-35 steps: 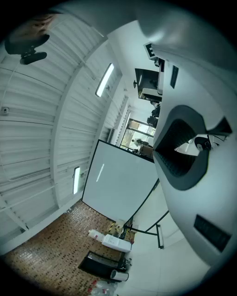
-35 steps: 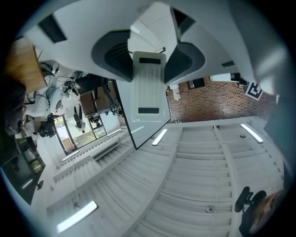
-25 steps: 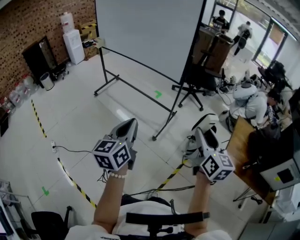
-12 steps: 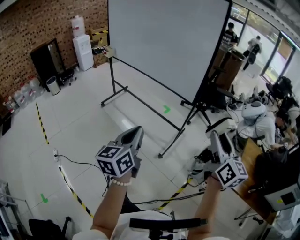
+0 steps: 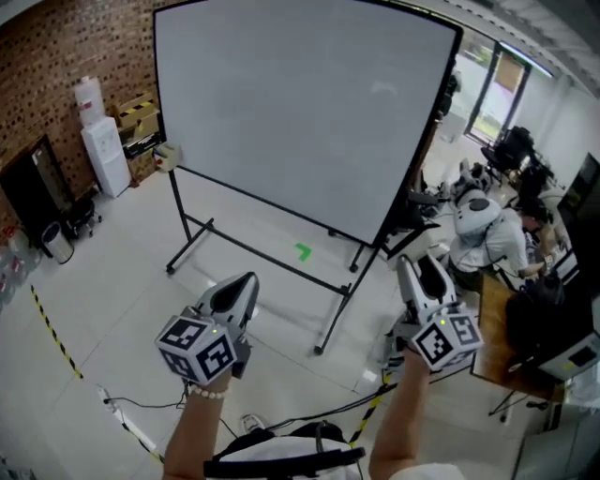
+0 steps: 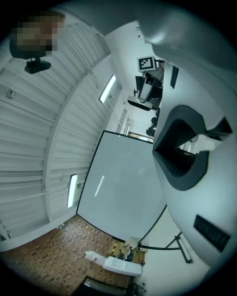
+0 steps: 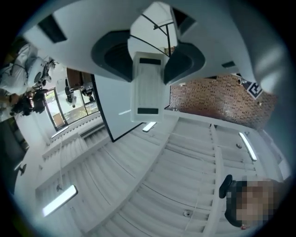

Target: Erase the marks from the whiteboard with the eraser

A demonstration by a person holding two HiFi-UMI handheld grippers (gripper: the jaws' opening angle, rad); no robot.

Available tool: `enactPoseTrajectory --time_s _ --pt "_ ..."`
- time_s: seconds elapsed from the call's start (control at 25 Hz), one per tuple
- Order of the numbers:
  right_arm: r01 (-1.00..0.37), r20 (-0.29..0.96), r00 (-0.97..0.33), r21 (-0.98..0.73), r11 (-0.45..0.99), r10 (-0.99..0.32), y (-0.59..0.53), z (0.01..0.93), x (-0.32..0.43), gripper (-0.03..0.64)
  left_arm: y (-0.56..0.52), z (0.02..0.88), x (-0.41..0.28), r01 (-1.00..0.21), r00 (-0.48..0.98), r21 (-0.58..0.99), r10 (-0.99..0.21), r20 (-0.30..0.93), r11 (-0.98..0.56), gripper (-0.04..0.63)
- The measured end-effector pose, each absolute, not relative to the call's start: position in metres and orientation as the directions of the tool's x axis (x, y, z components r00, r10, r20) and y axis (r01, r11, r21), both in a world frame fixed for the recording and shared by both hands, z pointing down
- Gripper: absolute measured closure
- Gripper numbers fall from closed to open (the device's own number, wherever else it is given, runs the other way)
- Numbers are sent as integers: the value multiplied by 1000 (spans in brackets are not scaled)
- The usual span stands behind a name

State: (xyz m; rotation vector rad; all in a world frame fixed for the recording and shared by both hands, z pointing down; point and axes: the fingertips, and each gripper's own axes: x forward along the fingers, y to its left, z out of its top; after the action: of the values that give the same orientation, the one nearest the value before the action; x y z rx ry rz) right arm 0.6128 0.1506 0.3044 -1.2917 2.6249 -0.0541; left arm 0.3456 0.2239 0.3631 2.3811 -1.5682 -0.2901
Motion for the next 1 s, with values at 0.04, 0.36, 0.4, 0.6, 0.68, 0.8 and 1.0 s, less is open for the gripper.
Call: enactPoseTrajectory --time_s 0.04,0.36,0.4,0.6,0.68,0.8,1.0 --pt "-785 -190 -575 -143 602 -795 142 299 604 373 211 355 336 -864 411 307 -911 -32 -400 604" --pt "-896 -155 -421 -82 436 -894 61 269 574 373 102 327 312 -830 531 192 -847 -15 -524 604" --pt "-907 -150 -402 -70 415 -903 48 266 572 373 86 327 310 -832 531 185 -847 -6 -523 604" --pt "-934 -153 -337 -70 350 -929 -25 255 567 373 -1 329 295 -822 536 242 -844 24 -515 603" --pt "-953 -142 -290 -48 300 -946 -58 244 571 373 -37 327 293 -807 553 266 -833 27 -528 603" --pt "-979 -134 -201 -6 203 -970 -105 219 587 373 -89 319 302 -774 605 258 -795 35 -578 603" --pt "-982 -159 -175 -49 185 -972 -170 151 611 373 -162 291 319 -721 674 236 -739 18 -652 603"
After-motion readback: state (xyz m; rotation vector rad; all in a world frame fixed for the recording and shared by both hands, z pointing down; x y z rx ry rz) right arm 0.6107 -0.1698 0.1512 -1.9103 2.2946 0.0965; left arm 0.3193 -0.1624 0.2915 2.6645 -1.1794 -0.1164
